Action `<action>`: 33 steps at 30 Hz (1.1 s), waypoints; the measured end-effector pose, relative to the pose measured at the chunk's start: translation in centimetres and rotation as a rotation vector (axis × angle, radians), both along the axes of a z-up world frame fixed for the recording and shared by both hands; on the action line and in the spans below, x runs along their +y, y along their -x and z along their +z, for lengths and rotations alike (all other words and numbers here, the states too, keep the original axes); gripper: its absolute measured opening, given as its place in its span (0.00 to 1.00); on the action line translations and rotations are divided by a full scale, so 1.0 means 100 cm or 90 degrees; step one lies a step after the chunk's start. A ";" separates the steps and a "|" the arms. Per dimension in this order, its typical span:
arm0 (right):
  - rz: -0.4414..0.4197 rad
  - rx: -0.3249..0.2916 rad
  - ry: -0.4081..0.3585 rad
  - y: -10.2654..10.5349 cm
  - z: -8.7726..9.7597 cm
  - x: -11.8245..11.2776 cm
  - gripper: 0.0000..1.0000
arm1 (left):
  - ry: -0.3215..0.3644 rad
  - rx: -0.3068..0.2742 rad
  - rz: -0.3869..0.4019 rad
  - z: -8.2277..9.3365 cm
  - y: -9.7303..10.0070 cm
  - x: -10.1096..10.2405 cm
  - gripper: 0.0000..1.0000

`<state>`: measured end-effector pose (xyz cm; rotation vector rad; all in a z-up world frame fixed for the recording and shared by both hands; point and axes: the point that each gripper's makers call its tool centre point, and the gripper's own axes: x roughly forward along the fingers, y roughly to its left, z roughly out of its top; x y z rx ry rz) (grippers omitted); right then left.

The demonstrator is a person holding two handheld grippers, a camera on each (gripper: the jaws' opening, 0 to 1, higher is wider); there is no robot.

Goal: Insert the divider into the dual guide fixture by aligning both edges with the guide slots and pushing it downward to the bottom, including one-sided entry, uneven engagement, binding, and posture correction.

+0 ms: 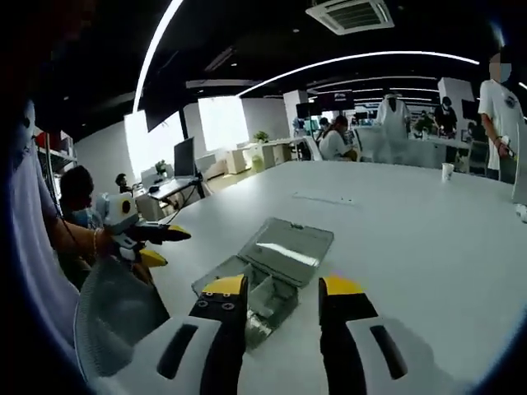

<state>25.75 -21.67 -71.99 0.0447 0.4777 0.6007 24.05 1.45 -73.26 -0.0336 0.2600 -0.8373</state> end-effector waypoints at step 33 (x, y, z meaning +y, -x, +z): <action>-0.294 0.237 0.156 0.009 -0.134 -0.101 0.42 | -0.007 0.010 -0.001 -0.004 0.002 0.000 0.52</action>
